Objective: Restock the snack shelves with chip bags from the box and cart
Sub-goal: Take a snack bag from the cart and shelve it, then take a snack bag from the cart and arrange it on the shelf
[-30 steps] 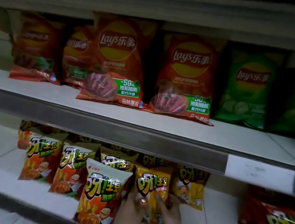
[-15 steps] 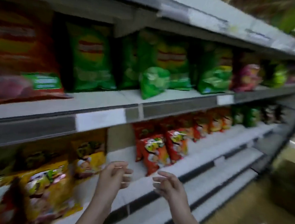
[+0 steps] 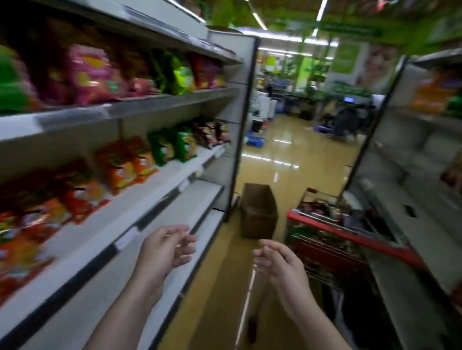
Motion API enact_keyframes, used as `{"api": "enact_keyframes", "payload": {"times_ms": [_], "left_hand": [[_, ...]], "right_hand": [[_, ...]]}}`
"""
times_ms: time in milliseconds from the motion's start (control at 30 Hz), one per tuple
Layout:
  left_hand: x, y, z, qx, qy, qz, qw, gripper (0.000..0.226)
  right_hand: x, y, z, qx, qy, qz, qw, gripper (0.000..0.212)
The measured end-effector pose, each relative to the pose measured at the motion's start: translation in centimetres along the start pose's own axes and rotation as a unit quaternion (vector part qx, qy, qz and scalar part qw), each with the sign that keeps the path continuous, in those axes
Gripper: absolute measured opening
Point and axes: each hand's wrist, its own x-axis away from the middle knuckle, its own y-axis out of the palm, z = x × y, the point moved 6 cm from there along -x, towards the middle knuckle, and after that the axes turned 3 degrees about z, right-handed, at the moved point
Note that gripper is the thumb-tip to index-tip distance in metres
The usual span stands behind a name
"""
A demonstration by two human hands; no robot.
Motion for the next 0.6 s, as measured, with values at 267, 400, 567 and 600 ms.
{"api": "enact_keyframes", "payload": {"times_ms": [267, 400, 567, 600], "left_hand": [[-6.3, 19.8, -1.5, -0.011, -0.008, -0.137, 0.990, 0.016], [-11.3, 25.6, -2.5, -0.034, -0.001, -0.178, 0.983, 0.017], [-19.3, 32.2, -4.3, -0.045, -0.022, -0.209, 0.977, 0.018], [-21.1, 33.7, -4.7, -0.045, -0.030, -0.214, 0.975, 0.018]], "right_hand": [[-8.8, -16.1, -3.4, -0.039, -0.021, 0.147, 0.988, 0.018], [-13.4, -20.8, -2.8, -0.069, -0.017, 0.201, 0.977, 0.019], [-21.0, -23.9, -1.4, -0.087, -0.006, 0.253, 0.964, 0.018], [-22.7, -24.4, -1.2, -0.089, -0.005, 0.261, 0.961, 0.018]]}}
